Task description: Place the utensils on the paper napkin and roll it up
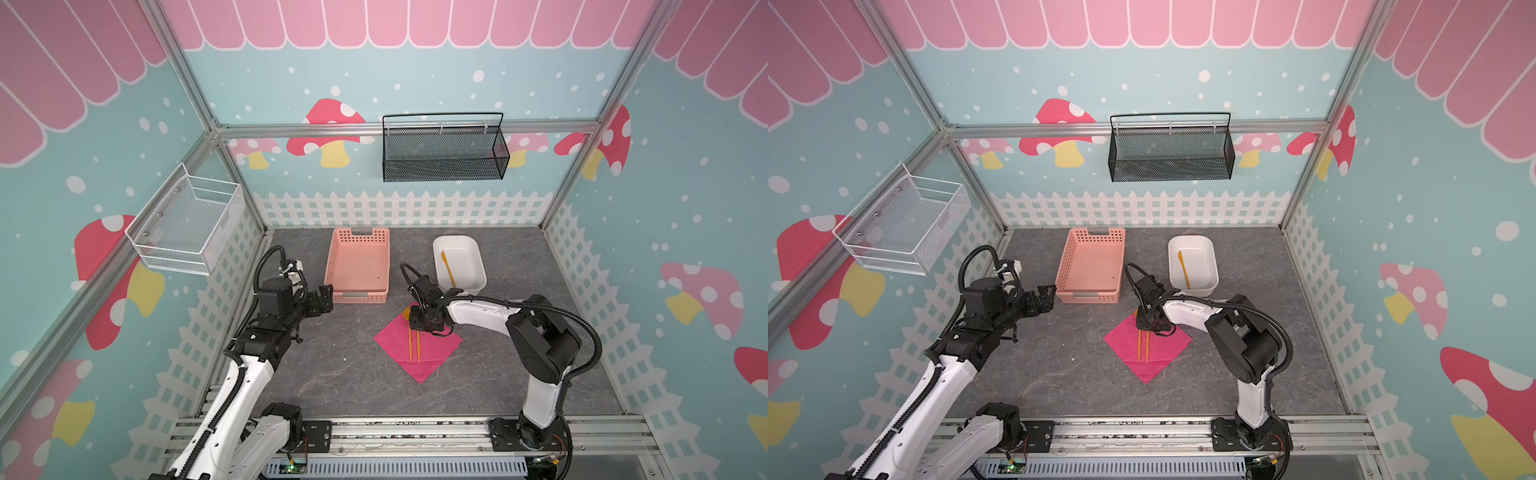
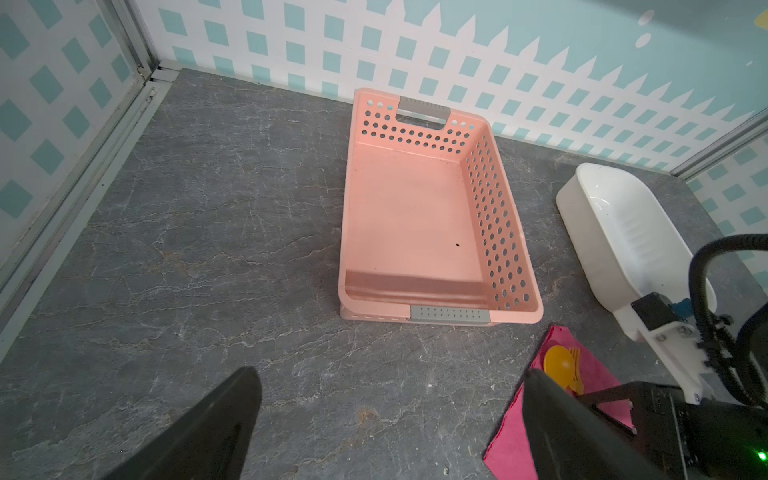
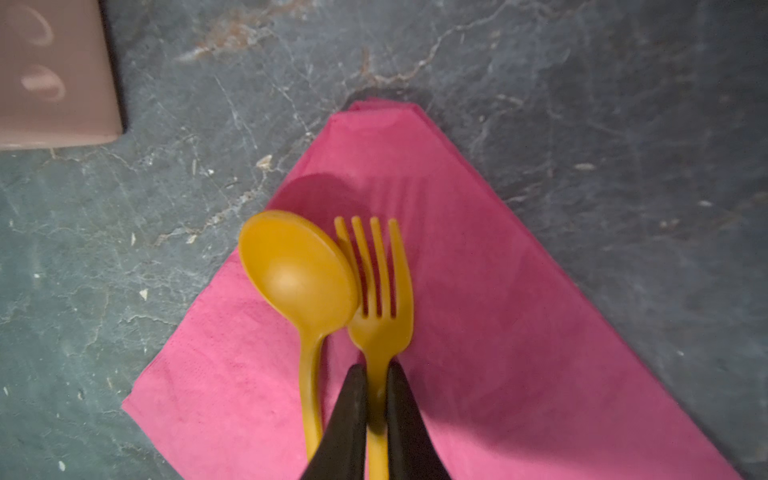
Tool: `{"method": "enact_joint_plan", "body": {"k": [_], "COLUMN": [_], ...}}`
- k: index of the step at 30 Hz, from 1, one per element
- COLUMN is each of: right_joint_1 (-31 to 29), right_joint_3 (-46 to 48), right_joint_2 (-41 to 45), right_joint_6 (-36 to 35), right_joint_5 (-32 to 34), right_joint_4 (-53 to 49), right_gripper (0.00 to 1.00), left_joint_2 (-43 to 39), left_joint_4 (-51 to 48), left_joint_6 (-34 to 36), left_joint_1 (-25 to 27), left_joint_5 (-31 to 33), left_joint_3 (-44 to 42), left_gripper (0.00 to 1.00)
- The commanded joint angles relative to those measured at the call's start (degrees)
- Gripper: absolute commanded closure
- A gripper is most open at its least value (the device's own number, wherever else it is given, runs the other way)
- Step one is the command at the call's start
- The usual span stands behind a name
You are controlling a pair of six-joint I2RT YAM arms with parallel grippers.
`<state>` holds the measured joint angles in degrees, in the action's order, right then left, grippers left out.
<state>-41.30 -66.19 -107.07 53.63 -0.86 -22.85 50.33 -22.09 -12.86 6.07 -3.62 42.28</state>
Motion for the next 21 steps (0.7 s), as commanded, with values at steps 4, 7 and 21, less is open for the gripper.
{"method": "enact_joint_plan", "body": {"k": [4, 7, 21], "right_joint_1": [-0.01, -0.01, 1.53], "right_joint_3": [-1.04, -1.22, 0.11], "right_joint_2": [-0.85, 0.2, 11.51], "right_joint_6": [0.42, 0.43, -5.7], "right_joint_5": [0.51, 0.43, 1.71], "right_joint_4": [-0.27, -0.66, -3.96], "right_gripper": [0.77, 0.72, 0.65], "left_joint_2": [-0.76, -0.67, 1.21], "left_joint_4": [-0.64, -0.61, 0.04], "left_joint_6": [0.12, 0.05, -0.05], "left_joint_1": [-0.35, -0.36, -0.22], "left_joint_5": [0.8, 0.67, -2.95], "left_joint_3": [0.61, 0.61, 1.39], "left_gripper": [0.0, 0.0, 0.01]}}
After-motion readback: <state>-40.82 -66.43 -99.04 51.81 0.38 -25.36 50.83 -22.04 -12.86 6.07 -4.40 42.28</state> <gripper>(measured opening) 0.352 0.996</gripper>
